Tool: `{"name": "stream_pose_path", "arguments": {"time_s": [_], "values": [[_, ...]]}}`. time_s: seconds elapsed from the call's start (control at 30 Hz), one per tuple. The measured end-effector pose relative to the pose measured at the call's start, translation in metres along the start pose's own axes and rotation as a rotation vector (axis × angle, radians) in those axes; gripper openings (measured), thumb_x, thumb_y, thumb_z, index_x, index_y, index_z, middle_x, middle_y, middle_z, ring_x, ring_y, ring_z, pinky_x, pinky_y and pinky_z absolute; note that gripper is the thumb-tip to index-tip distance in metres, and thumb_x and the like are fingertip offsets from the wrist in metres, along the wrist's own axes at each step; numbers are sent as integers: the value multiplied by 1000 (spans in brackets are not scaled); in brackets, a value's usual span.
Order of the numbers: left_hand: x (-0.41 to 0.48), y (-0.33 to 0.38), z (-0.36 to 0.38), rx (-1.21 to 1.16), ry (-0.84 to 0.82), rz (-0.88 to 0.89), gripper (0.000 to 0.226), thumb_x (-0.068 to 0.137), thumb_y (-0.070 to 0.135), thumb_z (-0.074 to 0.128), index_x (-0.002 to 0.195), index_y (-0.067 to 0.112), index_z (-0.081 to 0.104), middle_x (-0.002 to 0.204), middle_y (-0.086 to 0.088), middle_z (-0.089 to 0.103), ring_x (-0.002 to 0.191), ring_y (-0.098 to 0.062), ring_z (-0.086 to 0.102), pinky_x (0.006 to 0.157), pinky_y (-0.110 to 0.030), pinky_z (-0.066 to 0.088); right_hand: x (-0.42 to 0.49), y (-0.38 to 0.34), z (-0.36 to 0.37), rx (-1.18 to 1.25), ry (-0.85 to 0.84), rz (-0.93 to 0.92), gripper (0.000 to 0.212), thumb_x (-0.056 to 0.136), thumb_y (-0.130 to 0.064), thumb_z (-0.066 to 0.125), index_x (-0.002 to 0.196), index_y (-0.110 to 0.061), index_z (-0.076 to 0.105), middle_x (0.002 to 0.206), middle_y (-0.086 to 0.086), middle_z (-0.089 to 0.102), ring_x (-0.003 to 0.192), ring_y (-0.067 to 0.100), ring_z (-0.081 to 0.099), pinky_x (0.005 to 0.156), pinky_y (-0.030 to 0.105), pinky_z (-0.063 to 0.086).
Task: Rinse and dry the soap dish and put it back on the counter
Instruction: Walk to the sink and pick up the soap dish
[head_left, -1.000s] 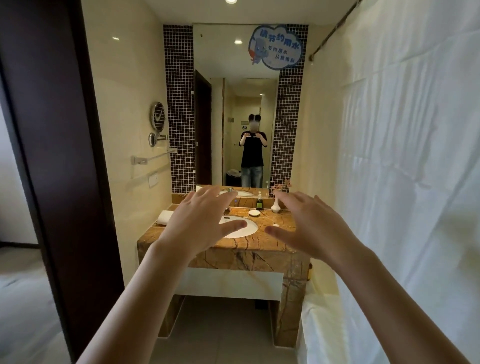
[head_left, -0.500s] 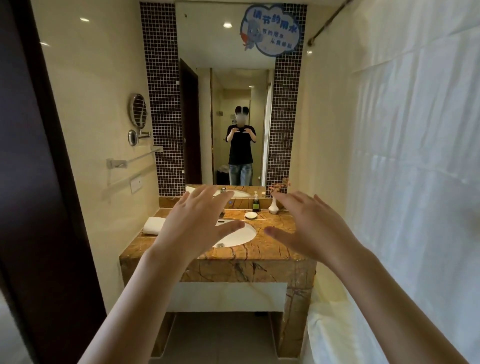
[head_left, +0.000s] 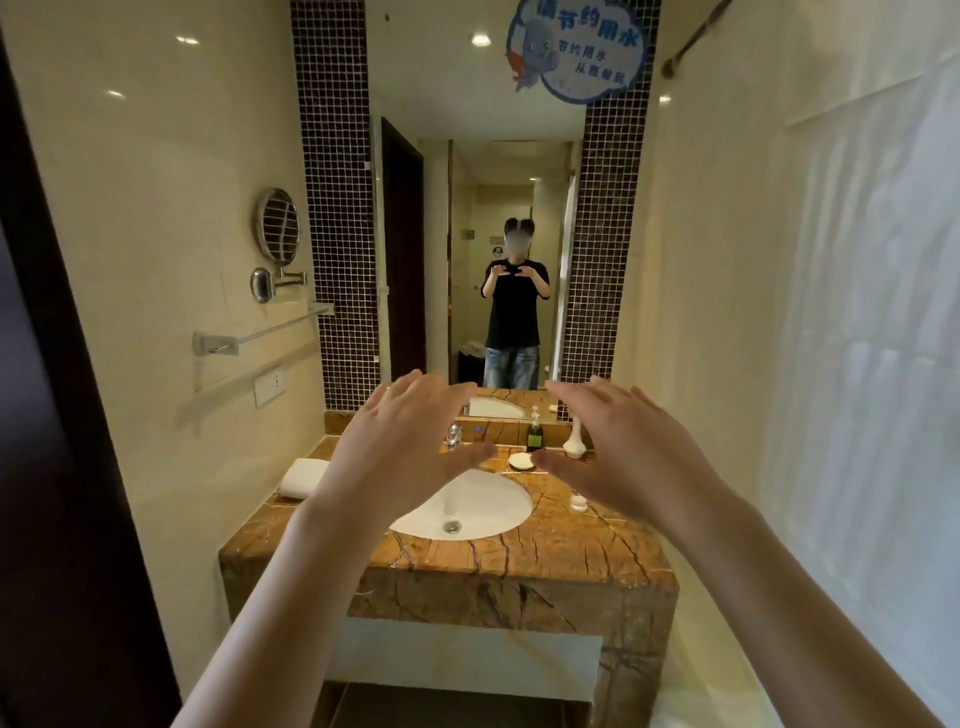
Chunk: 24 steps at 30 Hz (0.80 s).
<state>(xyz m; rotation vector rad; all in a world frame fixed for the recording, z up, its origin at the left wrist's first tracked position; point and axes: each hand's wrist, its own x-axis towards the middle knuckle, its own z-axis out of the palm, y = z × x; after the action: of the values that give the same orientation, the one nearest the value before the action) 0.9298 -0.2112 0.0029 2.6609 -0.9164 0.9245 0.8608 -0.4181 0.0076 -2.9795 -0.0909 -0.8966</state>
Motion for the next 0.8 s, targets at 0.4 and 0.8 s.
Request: {"name": "stream_pose_path", "arguments": {"time_s": [0.4, 0.8], "values": [[67, -27, 63, -28, -82, -45, 87, 67, 79, 19, 137, 31, 34, 142, -2, 46, 133, -23, 38, 104, -45, 35, 73, 48, 55, -16, -43, -13, 75, 76, -74, 41, 139, -34, 34, 142, -6, 47, 133, 15, 38, 106, 43, 31], [150, -96, 120, -81, -89, -25, 73, 80, 67, 40, 141, 29, 30, 148, -3, 38, 137, -22, 31, 109, -44, 28, 169, 61, 118, -11, -24, 13, 73, 76, -70, 43, 138, -31, 39, 143, -5, 47, 135, 15, 36, 107, 44, 32]]}}
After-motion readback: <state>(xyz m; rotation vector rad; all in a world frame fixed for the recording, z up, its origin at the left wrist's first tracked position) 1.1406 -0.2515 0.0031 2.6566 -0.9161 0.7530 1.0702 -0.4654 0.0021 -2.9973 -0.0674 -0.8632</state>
